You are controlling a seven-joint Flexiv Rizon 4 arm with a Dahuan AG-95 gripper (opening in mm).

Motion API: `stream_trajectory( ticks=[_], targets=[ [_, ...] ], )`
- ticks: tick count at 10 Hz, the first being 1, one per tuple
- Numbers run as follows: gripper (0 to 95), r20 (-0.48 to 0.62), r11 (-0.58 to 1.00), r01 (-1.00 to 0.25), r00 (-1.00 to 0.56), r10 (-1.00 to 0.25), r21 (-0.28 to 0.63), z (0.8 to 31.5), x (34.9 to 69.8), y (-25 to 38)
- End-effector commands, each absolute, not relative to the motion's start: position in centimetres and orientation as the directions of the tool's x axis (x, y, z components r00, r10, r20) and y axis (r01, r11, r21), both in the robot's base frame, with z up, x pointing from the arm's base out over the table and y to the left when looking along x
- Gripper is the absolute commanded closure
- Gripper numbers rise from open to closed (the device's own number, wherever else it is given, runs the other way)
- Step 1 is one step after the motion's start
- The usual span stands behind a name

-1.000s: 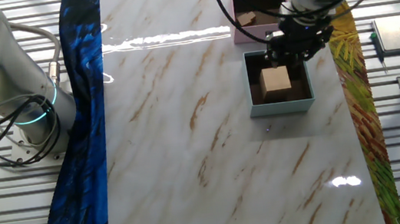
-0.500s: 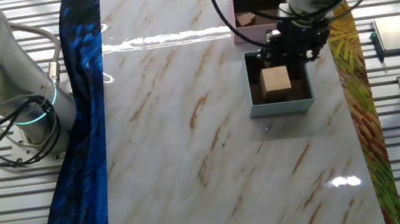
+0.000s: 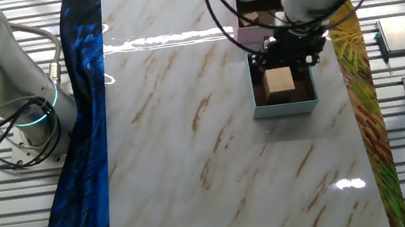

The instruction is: Move an object from one box to another

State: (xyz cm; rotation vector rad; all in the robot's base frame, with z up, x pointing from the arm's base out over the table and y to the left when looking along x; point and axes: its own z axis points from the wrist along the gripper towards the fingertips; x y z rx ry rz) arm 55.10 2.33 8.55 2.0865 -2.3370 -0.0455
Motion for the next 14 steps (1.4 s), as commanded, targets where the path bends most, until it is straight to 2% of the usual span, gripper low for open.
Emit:
stream_trajectory(
  ticks=[1, 11, 12, 14],
  targets=[
    [19.0, -0.023, 0.117, -0.993, -0.118, -0.993, 0.024, 7.6, 55.5, 2.1],
    [19.0, -0.032, 0.130, -0.991, -0.131, -0.991, 0.011, 4.8, 55.6, 1.9],
    [57.0, -0.038, 0.149, -0.989, -0.150, -0.988, 0.011, 4.8, 55.6, 1.9],
    [95.0, -0.034, 0.162, -0.987, -0.161, -0.986, -0.009, 4.9, 55.6, 1.9]
  ],
)
